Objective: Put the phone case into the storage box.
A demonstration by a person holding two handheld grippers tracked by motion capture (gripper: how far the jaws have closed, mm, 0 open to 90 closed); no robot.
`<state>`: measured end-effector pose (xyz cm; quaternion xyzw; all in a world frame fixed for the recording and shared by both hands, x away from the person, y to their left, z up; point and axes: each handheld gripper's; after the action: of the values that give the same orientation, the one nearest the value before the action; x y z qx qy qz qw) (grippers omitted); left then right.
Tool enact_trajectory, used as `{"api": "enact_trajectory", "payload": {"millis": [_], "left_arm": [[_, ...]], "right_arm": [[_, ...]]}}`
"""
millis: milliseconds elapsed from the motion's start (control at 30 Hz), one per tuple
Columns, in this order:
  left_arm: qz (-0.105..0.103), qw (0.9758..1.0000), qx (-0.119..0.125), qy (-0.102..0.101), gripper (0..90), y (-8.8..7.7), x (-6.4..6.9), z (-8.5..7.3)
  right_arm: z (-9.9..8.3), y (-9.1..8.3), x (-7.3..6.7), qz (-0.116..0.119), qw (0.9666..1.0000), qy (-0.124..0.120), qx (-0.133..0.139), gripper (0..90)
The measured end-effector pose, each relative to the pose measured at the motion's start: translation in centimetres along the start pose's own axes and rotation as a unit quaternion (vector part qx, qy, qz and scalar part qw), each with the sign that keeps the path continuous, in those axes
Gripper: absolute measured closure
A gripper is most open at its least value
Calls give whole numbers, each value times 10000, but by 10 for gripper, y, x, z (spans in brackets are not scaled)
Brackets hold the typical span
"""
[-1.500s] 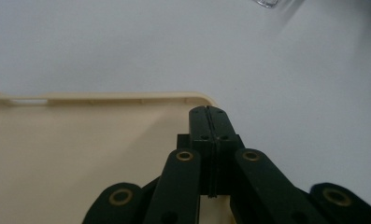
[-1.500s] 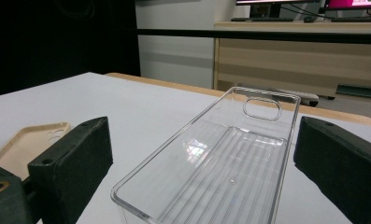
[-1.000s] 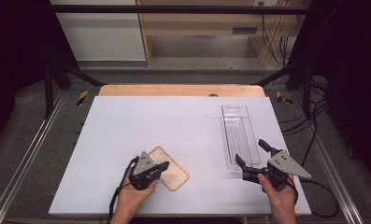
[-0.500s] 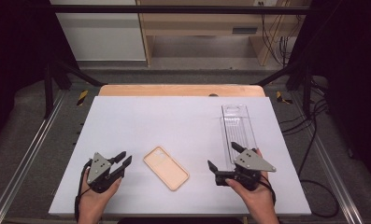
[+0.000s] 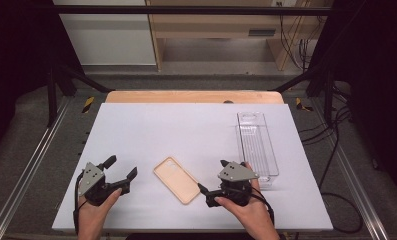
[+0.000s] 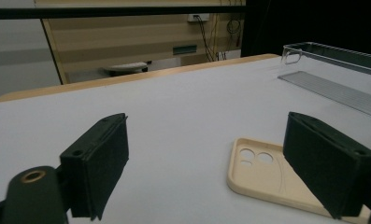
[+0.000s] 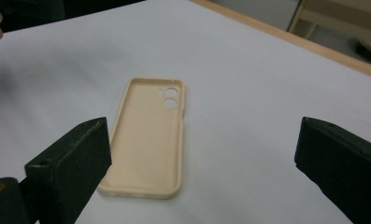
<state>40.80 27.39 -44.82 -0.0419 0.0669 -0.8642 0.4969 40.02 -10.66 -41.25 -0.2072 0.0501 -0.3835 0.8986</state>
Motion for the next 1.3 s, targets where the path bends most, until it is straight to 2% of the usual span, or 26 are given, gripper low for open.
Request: {"api": "enact_trajectory", "payload": {"millis": [100, 333, 533, 767, 1300], "left_arm": [[-1, 10000, 17, -70, 88, 0, -2, -1], [-14, 10000, 0, -84, 58, 0, -5, -2], [-14, 9995, 78, -306, 43, -3, -12, -4], [-129, 9997, 50, -198, 34, -1, -8, -4], [-240, 9996, 4, -141, 32, 1, -5, -4]], "right_arm": [[-2, 10, -6, 136, 9997, 29, -224, 39], [-5, 22, -11, 314, 9982, 145, -482, 40], [-7, 31, -14, 416, 9968, 221, -645, 41], [-9, 42, -19, 485, 9952, 215, -817, 46], [-13, 58, -34, 457, 9931, 55, -1082, 50]]}}
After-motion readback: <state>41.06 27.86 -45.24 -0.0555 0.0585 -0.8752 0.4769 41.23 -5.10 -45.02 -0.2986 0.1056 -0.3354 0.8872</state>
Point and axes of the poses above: each handheld gripper's, and its own axes: y roughly forward along the jaws, z roughly out of its top, x roughly to its right, and after that the axes turned 3 degrees about x, right-handed
